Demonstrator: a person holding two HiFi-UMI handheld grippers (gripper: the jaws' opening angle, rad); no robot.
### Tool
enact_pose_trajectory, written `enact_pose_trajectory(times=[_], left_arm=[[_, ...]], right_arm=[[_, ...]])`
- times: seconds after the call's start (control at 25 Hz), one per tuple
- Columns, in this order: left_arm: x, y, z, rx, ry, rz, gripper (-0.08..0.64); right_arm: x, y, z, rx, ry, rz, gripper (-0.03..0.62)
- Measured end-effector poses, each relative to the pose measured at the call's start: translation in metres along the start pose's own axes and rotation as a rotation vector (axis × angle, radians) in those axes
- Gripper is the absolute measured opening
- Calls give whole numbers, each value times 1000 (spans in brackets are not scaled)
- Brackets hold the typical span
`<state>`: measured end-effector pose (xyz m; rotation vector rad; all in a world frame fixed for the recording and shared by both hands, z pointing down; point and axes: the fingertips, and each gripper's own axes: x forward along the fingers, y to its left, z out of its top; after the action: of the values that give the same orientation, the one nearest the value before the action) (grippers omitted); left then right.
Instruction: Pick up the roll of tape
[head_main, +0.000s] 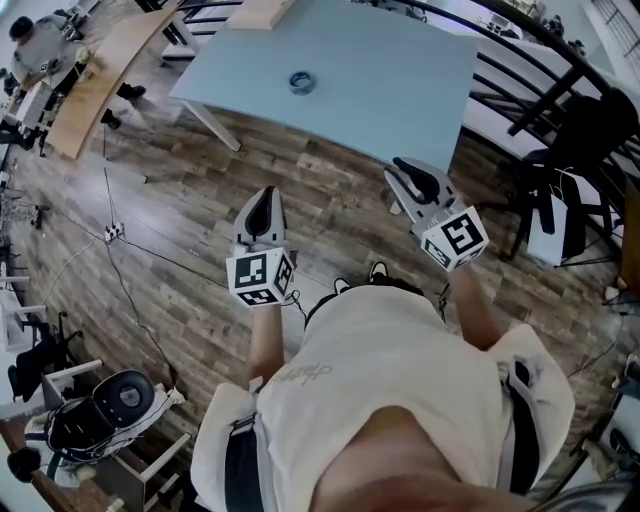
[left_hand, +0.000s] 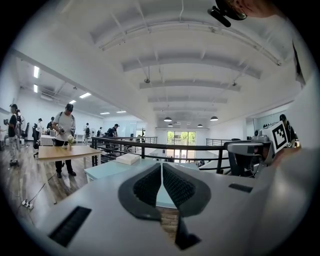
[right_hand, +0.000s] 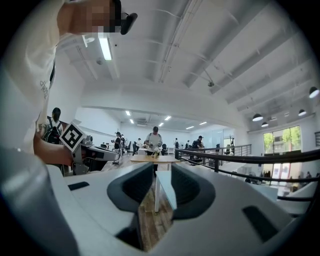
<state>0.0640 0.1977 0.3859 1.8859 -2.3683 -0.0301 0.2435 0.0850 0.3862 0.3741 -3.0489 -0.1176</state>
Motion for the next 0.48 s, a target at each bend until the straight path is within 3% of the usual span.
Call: enact_pose_trajectory(times=[0.04,0.12,0.48], left_arm=[[1,0,0,0,-1,0,29],[4,1,1,3,-1,-4,29],[-5,19,-4,-5,2,-4,29]], right_arm=[[1,-1,1,-1,-4,1,138],[4,-5,2,-9,-10,-11,194],[22,0,6,-30,-14,-31,221]])
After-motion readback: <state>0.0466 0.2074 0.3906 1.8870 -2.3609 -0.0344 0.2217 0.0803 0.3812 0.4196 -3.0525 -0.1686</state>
